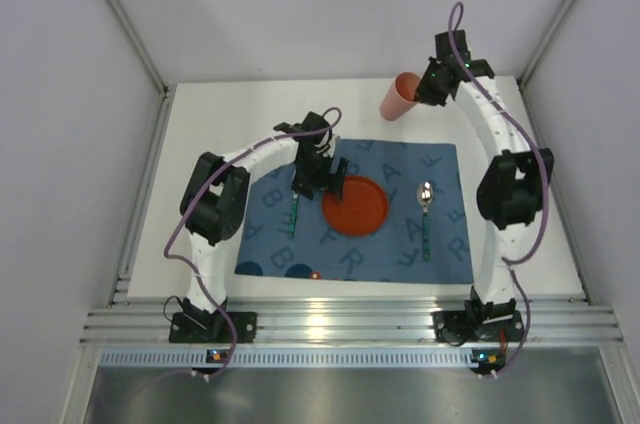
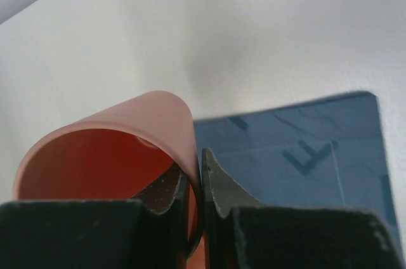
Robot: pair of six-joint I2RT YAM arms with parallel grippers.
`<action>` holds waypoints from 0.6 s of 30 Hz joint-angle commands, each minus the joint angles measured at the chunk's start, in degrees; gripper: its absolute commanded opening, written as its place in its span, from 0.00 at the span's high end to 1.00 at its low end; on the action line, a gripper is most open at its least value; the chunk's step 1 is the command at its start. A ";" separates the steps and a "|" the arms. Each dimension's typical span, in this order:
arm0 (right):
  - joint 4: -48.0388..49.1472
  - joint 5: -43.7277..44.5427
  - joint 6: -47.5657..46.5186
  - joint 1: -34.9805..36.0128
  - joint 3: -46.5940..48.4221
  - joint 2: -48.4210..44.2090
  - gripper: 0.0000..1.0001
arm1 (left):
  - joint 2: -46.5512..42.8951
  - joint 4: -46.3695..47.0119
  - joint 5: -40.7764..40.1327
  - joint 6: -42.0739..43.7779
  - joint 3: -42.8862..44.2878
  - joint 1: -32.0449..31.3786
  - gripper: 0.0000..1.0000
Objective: Set the dinner table for one person
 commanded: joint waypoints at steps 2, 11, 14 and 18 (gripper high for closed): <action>-1.91 6.16 -5.97 -0.09 -8.40 -15.20 1.00 | -7.50 3.22 -2.20 -2.26 -2.54 0.33 0.02; -1.49 7.13 -5.28 0.00 -26.86 -20.93 1.00 | -15.33 5.60 -4.58 -7.54 -5.44 1.12 0.02; -0.25 8.45 -5.45 0.00 -29.07 -19.61 1.00 | -17.35 5.52 -5.63 -8.33 -5.62 1.21 0.02; 2.38 9.60 -6.07 -0.09 -30.04 -16.98 1.00 | -20.33 4.46 -6.86 -9.03 -6.58 1.56 0.02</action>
